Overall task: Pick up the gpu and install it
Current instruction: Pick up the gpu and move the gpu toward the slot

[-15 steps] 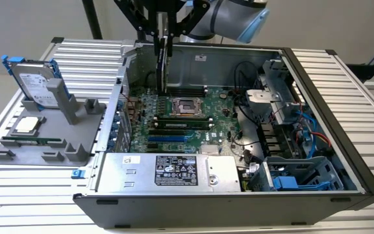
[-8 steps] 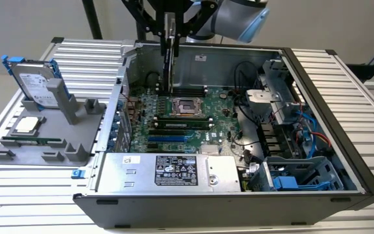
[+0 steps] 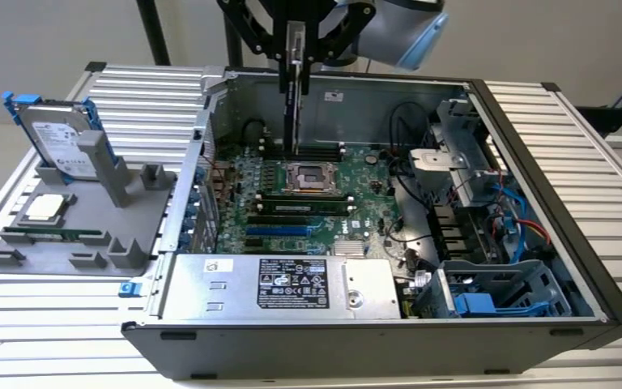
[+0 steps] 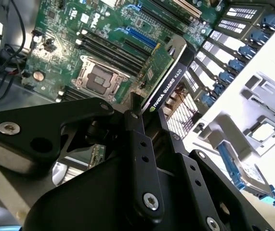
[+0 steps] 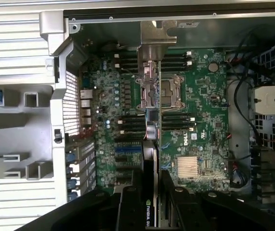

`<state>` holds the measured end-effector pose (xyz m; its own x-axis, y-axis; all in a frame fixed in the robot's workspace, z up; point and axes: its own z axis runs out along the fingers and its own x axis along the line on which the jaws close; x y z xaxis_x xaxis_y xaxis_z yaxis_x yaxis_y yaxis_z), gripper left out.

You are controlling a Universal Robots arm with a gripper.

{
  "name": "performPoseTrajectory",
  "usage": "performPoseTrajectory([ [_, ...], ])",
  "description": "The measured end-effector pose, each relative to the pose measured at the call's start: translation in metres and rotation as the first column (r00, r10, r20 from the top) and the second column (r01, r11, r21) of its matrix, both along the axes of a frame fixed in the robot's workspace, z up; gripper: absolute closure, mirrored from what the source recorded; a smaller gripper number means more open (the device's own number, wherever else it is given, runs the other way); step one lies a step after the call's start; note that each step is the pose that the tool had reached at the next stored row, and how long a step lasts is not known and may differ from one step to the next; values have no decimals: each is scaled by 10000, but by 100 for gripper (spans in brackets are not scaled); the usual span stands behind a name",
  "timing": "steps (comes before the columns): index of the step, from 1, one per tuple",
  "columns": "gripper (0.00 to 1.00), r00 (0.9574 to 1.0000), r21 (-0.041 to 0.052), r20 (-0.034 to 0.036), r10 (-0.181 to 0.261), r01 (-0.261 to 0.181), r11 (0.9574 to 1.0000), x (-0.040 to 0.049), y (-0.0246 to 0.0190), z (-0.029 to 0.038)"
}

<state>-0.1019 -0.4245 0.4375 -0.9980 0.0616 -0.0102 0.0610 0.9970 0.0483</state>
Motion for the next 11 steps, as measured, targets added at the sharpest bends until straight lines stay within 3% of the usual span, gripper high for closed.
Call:
performPoseTrajectory([
  [11,100,10000,0,0,0,0,10000,34,0,0],
])
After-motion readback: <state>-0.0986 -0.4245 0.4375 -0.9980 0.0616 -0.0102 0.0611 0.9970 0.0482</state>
